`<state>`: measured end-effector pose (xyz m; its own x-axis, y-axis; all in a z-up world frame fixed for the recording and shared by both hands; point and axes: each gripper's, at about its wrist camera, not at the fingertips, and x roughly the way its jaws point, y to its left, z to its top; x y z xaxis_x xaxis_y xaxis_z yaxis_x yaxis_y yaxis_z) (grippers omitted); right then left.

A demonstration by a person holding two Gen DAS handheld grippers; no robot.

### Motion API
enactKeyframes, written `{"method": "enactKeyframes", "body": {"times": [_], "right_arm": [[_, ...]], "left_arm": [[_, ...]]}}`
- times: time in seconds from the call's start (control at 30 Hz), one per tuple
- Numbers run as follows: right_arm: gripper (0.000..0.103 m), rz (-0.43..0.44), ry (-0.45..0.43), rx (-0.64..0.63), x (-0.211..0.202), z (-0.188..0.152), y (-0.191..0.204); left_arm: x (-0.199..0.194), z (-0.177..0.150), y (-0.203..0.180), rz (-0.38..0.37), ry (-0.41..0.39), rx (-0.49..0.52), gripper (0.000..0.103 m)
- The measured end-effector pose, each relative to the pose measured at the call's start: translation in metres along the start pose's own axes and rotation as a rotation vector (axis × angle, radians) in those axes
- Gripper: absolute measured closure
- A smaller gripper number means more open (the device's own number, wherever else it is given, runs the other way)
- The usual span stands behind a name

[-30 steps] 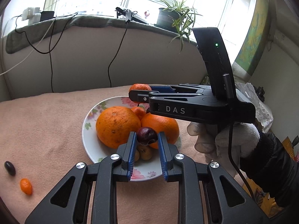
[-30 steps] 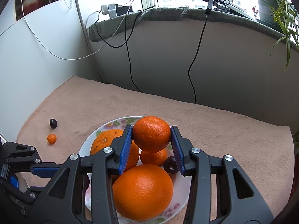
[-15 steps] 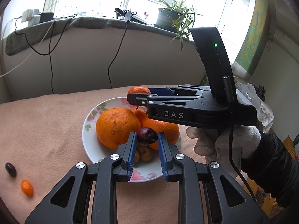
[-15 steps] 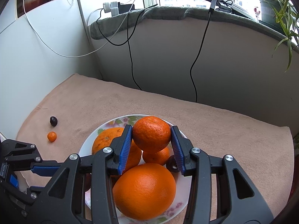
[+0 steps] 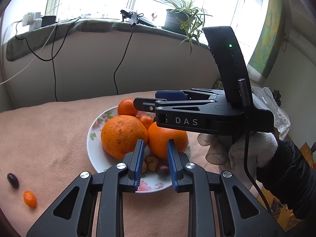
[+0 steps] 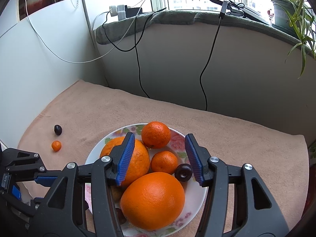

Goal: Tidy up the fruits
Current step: 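Lower the red plum and tangerine onto the floral plate and open both grippers, then withdraw both grippers from the plate toward the dark plum and kumquat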

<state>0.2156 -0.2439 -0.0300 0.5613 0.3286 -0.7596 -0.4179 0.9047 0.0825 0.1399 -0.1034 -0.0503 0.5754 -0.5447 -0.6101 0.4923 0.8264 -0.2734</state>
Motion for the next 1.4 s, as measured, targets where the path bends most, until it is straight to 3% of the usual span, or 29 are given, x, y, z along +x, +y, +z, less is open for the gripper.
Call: {"method": "enactKeyframes", "body": {"times": [0.07, 0.13, 0.23, 0.27, 0.37, 0.73, 1.4], "right_arm": [[0.045, -0.004, -0.002, 0.000, -0.001, 0.000, 0.000], [0.036, -0.009, -0.010, 0.000, -0.004, 0.000, 0.001], [0.036, -0.014, -0.014, 0.001, -0.007, 0.001, 0.002], [0.036, -0.015, -0.015, 0.001, -0.008, 0.001, 0.002], [0.019, -0.018, -0.024, -0.003, -0.011, 0.001, 0.003], [0.015, -0.029, -0.039, -0.012, -0.020, 0.001, 0.009], [0.015, -0.020, -0.074, -0.021, -0.038, 0.003, 0.033]], "left_arm": [[-0.001, 0.000, 0.000, 0.007, -0.005, 0.003, 0.067], [-0.003, 0.001, -0.001, 0.013, -0.010, 0.010, 0.059], [-0.005, 0.003, -0.002, 0.038, -0.022, 0.007, 0.035], [-0.006, 0.003, -0.002, 0.047, -0.026, 0.003, 0.033], [-0.007, 0.004, 0.000, 0.081, -0.026, -0.008, 0.022], [-0.013, 0.001, 0.002, 0.150, -0.031, 0.006, 0.022], [-0.041, -0.003, 0.016, 0.183, -0.078, -0.023, 0.022]]}}
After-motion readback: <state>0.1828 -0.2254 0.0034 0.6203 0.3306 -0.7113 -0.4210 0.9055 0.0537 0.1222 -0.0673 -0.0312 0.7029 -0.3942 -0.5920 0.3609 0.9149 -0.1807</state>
